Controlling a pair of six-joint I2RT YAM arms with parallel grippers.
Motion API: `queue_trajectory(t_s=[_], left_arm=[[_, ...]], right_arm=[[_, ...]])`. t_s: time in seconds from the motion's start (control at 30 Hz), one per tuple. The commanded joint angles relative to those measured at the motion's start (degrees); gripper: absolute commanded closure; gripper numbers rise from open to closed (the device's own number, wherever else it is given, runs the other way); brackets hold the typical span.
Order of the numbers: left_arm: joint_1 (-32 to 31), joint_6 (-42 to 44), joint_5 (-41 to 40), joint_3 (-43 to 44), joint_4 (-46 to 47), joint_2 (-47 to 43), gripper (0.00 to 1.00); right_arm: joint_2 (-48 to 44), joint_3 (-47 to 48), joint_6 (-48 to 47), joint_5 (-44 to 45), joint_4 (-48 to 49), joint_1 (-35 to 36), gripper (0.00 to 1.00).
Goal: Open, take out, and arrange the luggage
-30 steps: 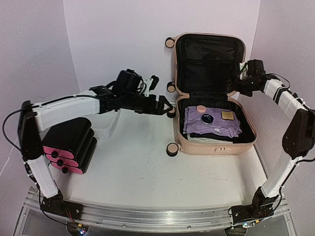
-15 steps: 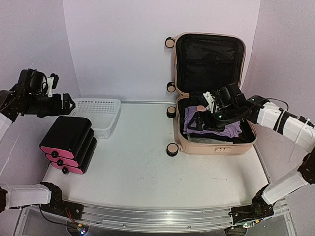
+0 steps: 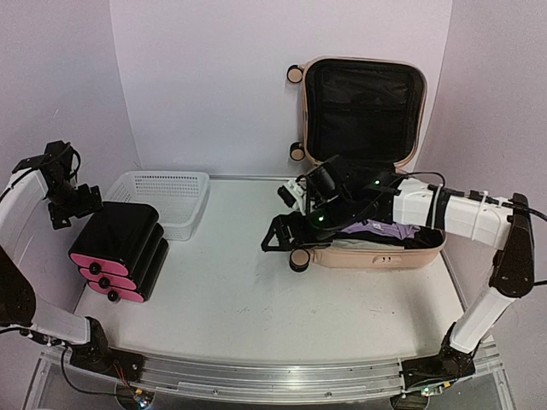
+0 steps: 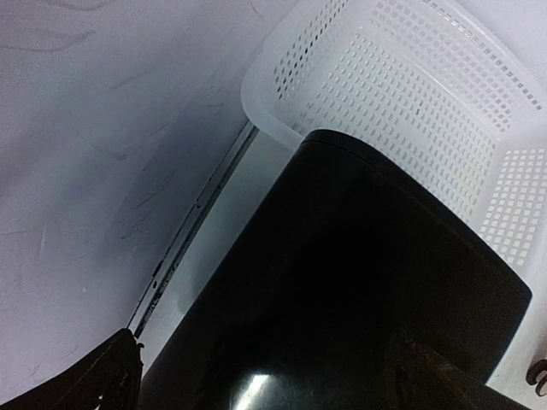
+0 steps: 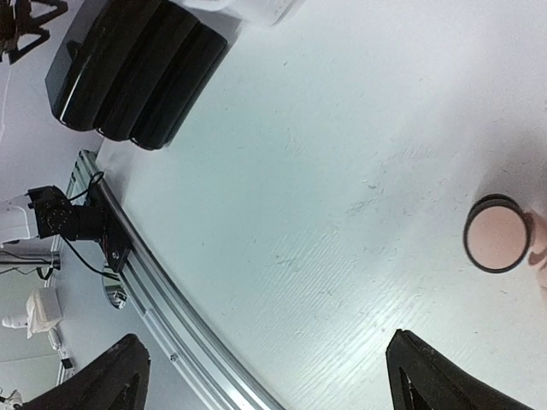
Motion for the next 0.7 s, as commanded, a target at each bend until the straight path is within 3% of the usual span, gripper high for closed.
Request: queue_trajectory(t_s=[0.0, 0.17, 0.47, 0.67], left_arm=[[3.22, 1.85, 9.68, -2.86, 5.00, 2.04, 0.00], [4.95, 1.76, 19.63, -7.46, 4.95, 2.56, 0.00], [4.91, -1.44, 30.22, -15.45, 2.87, -5.60, 0.01], [4.58, -6.14, 42.88, -20.70, 2.54, -9.61, 0.06]], right_arm=[[2.09, 3.91, 1.69, -1.81, 3.37, 1.81, 0.02], [4.22, 5.06, 1.74, -2.14, 3.67, 2.05, 0.02], [9.12, 7.77, 2.81, -3.85, 6.24, 2.02, 0.02], [12.24, 10.47, 3.26, -4.93, 6.84, 2.04, 0.02]])
